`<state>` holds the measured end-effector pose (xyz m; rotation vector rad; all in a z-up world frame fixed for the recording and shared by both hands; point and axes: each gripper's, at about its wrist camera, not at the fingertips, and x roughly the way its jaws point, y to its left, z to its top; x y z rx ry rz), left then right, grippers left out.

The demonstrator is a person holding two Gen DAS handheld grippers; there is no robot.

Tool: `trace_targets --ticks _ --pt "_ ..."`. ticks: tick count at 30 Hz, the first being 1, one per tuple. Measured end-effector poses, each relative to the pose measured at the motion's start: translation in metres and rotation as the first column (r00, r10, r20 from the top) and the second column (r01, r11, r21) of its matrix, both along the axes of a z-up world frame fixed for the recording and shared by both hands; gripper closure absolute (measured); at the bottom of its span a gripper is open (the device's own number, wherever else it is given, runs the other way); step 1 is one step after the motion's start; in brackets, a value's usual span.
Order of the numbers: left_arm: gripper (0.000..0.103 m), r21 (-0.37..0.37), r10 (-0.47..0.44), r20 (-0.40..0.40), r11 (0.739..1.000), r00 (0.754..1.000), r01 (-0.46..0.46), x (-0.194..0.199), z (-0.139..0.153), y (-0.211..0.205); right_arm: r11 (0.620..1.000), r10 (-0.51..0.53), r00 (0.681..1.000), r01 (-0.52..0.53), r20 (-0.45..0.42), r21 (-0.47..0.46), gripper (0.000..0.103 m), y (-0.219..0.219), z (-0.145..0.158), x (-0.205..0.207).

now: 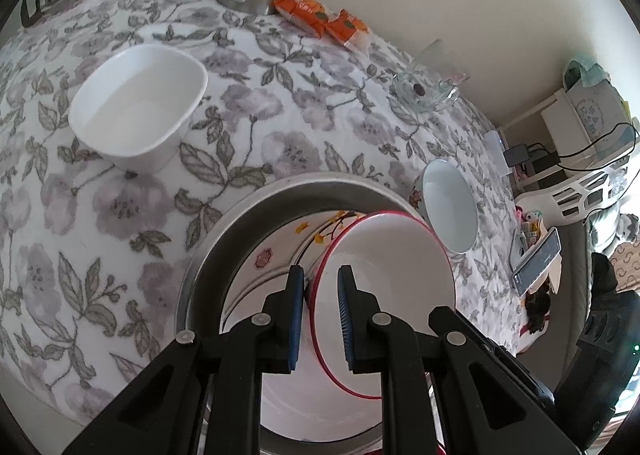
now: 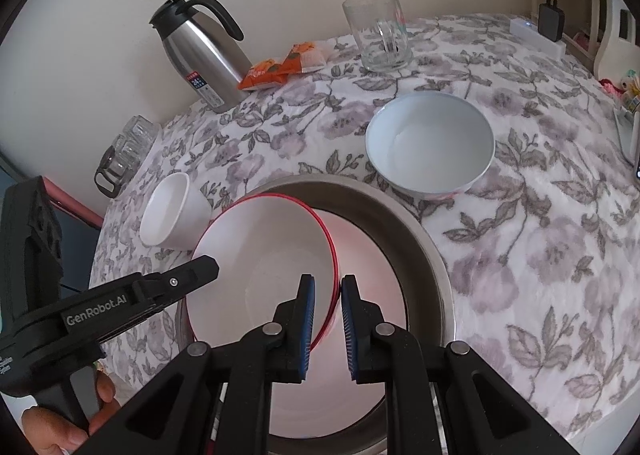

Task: Organize plates and bowls
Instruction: 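Lower the red-rimmed bowl onto the blossom plate in the basin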

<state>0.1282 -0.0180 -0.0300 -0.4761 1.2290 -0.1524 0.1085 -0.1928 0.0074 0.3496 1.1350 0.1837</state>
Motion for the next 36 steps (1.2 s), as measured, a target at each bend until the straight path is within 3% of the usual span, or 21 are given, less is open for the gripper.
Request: trace_targets --ticks 19,24,26,28,32,34,36 --pt "0.085 -0.02 0.041 -0.027 0.999 0.999 -0.042 0.0 -0.003 0.01 1.0 -0.014 1.0 0.014 -0.026 0.008 0.086 -0.006 -0.001 0.001" --pt "0.085 -0.005 0.046 -0.012 0.999 0.999 -0.046 -0.001 0.004 0.01 1.0 -0.006 1.0 0.006 0.024 0.002 0.086 -0.006 0.011 0.0" --pt "0.083 0.015 0.054 0.015 0.998 0.998 -0.054 -0.003 0.012 0.012 1.0 -0.008 0.999 0.009 0.046 -0.013 0.08 -0.006 0.015 0.0" --pt "0.066 0.039 0.073 0.041 0.996 0.997 -0.074 -0.004 0.019 0.015 1.0 -0.011 0.998 0.013 0.06 -0.022 0.077 -0.006 0.018 0.0" --pt "0.055 0.105 0.12 0.073 0.986 0.99 -0.127 -0.006 0.027 0.025 0.999 -0.021 0.998 0.024 0.064 -0.036 0.069 -0.006 0.017 0.001" --pt "0.043 0.124 0.144 0.061 0.981 0.988 -0.151 -0.005 0.025 0.029 0.998 -0.03 0.998 0.033 0.058 -0.055 0.063 -0.007 0.015 0.002" --pt "0.041 0.146 0.165 0.047 0.975 0.985 -0.17 -0.005 0.022 0.034 0.997 -0.039 0.998 0.043 0.055 -0.065 0.055 -0.009 0.014 0.003"
